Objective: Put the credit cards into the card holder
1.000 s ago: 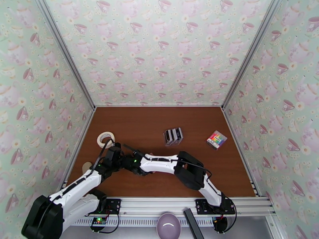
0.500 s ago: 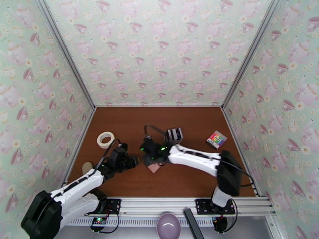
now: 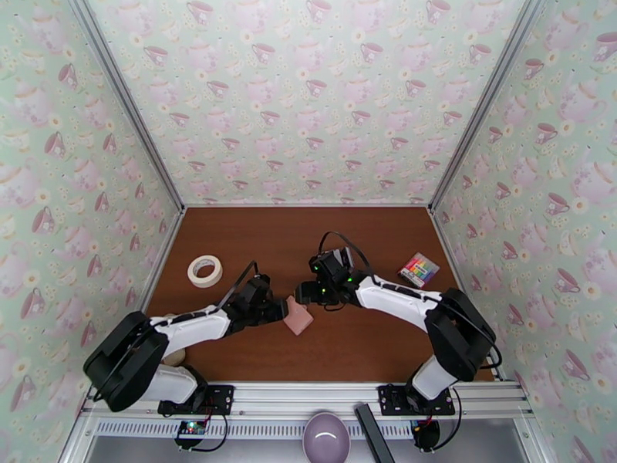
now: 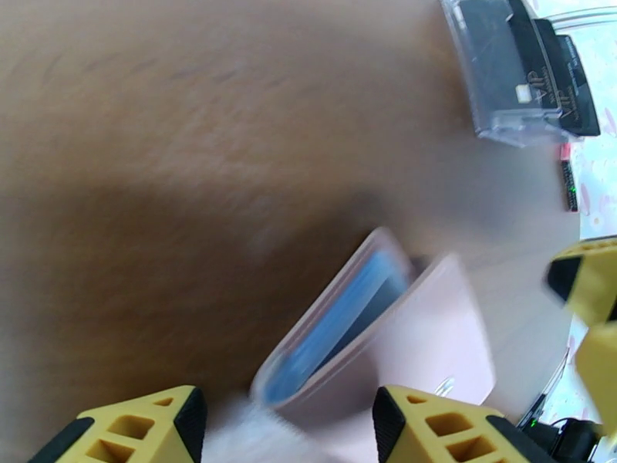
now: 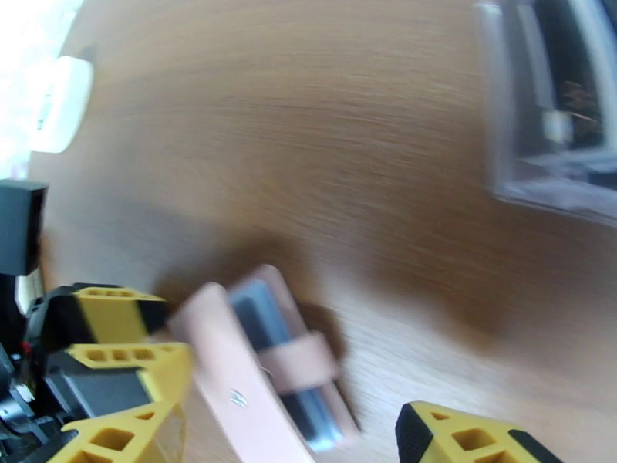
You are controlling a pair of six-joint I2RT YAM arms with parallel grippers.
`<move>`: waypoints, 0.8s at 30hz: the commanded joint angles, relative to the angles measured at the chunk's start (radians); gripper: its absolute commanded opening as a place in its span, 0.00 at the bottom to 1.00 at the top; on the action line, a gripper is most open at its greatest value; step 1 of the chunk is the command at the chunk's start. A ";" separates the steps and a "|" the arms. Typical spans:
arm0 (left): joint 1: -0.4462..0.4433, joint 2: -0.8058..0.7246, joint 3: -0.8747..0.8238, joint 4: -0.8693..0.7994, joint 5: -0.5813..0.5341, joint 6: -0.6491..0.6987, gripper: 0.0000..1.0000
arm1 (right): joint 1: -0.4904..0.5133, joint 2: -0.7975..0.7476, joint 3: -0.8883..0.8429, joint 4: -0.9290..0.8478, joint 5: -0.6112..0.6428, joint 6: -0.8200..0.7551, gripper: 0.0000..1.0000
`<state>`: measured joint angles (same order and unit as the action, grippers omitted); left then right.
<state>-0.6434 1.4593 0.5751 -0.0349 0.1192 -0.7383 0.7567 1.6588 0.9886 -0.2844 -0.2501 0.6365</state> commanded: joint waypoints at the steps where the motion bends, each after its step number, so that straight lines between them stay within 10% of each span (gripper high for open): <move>1: -0.006 0.067 0.067 -0.034 -0.016 -0.005 0.62 | -0.007 0.037 -0.047 0.157 -0.136 0.075 0.77; 5: -0.003 0.148 0.167 -0.148 -0.050 0.034 0.35 | -0.008 0.031 -0.115 0.273 -0.193 0.157 0.77; 24: 0.034 0.030 0.166 -0.149 -0.040 0.036 0.59 | -0.007 -0.135 -0.311 0.475 -0.164 0.369 0.78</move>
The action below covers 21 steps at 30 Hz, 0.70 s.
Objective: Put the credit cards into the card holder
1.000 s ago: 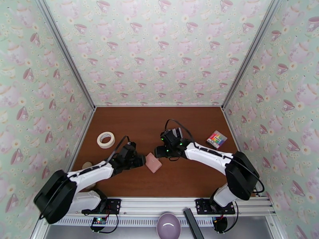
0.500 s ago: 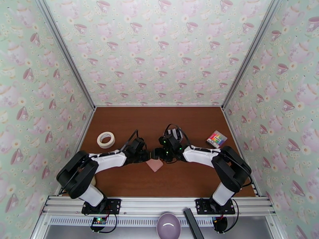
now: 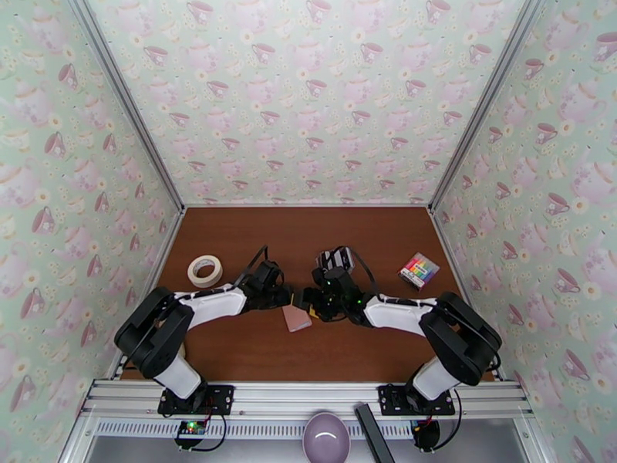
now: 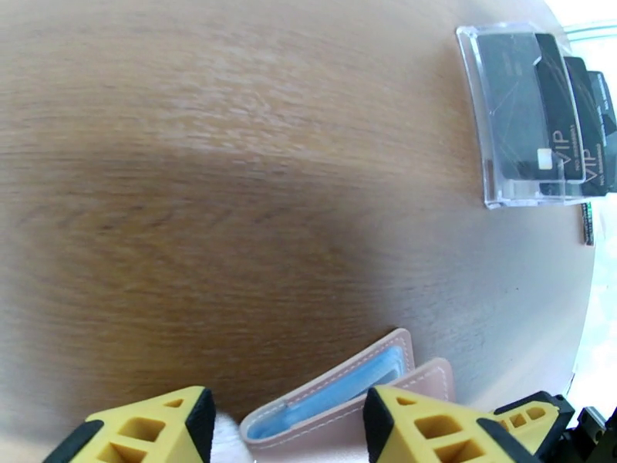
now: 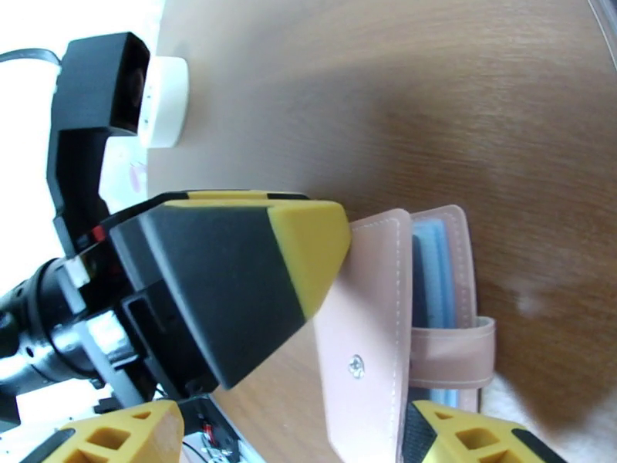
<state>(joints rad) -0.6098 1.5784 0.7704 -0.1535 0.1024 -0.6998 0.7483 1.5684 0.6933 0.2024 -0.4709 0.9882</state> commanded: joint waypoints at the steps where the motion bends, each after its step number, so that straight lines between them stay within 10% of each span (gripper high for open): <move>1: -0.003 -0.114 -0.045 -0.030 -0.025 -0.007 0.59 | 0.001 -0.049 -0.016 -0.023 0.064 0.012 0.79; 12: -0.050 -0.122 -0.093 -0.028 -0.022 -0.032 0.60 | 0.025 -0.056 -0.045 -0.101 0.163 0.021 0.79; 21: -0.078 -0.071 -0.116 0.010 -0.047 -0.051 0.60 | 0.061 0.028 -0.109 0.175 0.091 0.171 0.79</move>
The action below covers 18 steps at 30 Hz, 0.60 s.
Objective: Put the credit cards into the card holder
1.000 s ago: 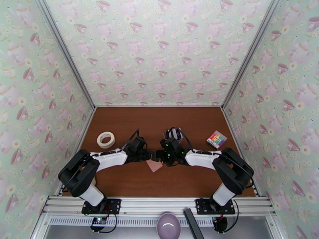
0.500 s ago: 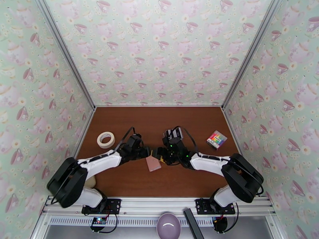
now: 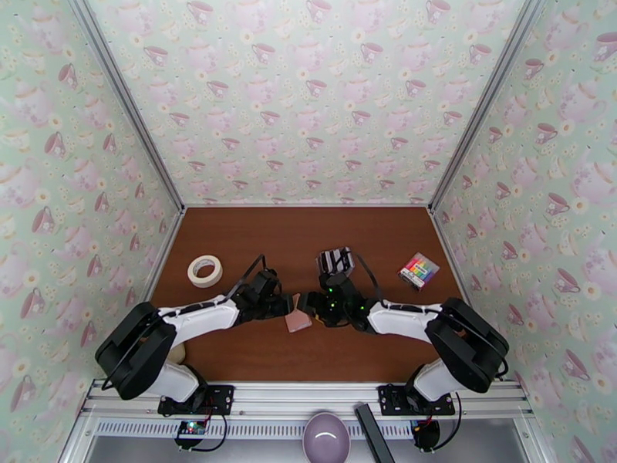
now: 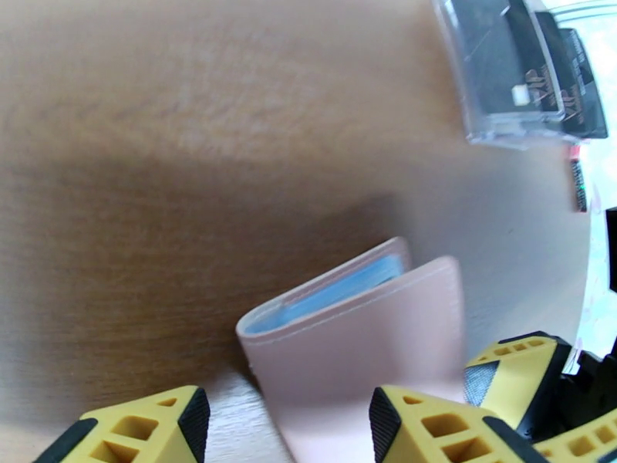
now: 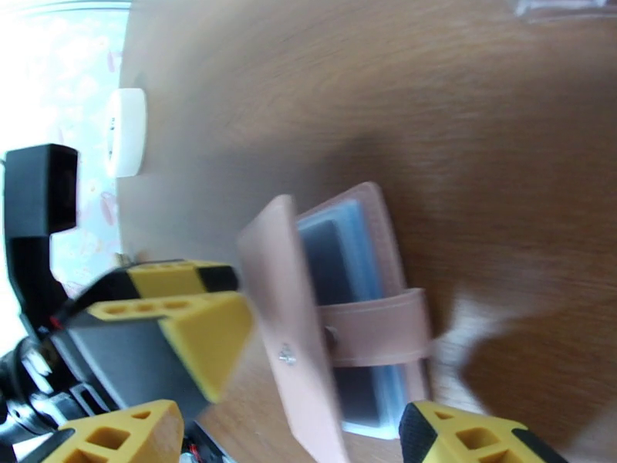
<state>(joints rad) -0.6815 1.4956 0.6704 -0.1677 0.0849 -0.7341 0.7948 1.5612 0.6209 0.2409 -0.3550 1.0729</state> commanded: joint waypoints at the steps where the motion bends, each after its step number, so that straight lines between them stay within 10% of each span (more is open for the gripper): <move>1: -0.007 0.015 -0.024 0.033 -0.033 -0.018 0.60 | 0.018 0.048 -0.044 0.175 -0.033 0.110 0.79; 18: -0.008 0.003 -0.127 0.127 -0.028 -0.048 0.61 | 0.039 0.188 -0.137 0.557 0.072 0.402 0.78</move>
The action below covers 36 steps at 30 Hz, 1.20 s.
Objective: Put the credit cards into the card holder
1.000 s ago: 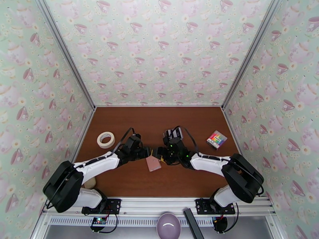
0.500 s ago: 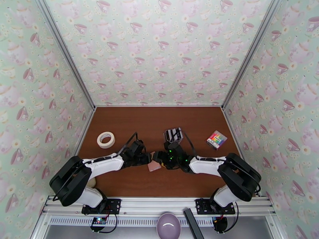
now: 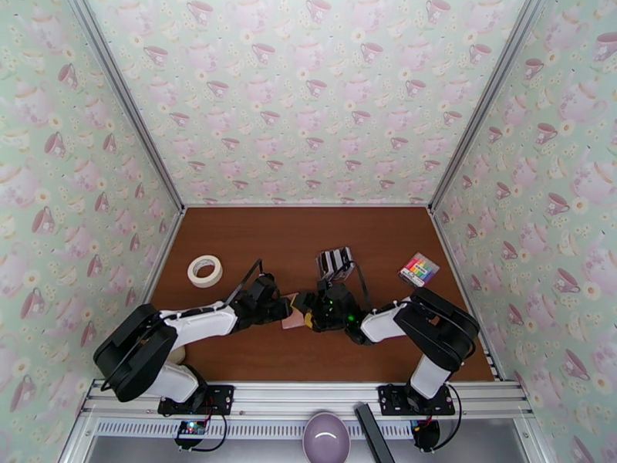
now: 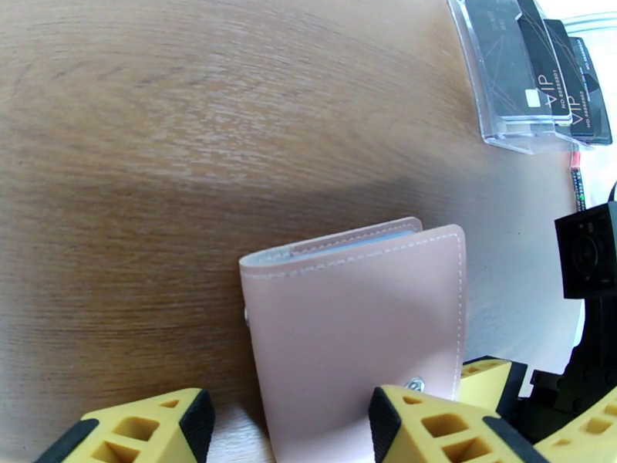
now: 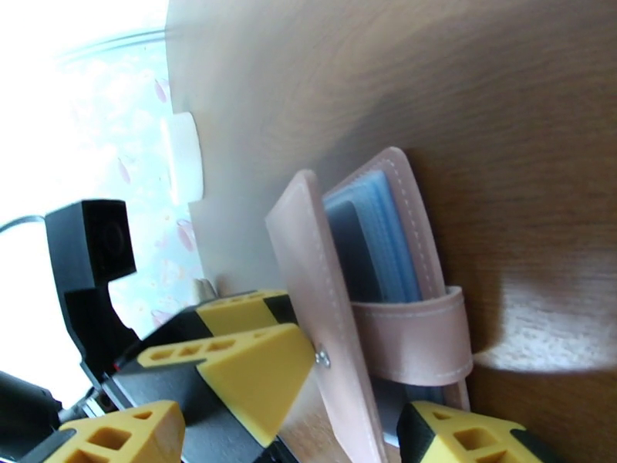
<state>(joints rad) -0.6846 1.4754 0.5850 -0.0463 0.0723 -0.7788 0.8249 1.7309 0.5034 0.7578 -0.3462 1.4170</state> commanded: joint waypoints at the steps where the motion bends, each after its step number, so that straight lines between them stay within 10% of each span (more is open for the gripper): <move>1: -0.005 0.011 -0.049 0.010 -0.018 -0.004 0.61 | 0.009 0.018 -0.028 0.047 0.087 0.074 0.78; 20: 0.015 -0.072 -0.116 0.008 -0.054 -0.010 0.65 | 0.009 0.211 -0.137 0.559 0.266 0.333 0.75; 36: 0.017 -0.001 -0.089 0.018 -0.052 -0.010 0.63 | -0.001 0.249 -0.169 0.633 0.306 0.364 0.75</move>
<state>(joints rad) -0.6758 1.4437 0.5423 -0.0093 0.0544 -0.7860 0.8299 1.9480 0.3458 1.4094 -0.0589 1.7622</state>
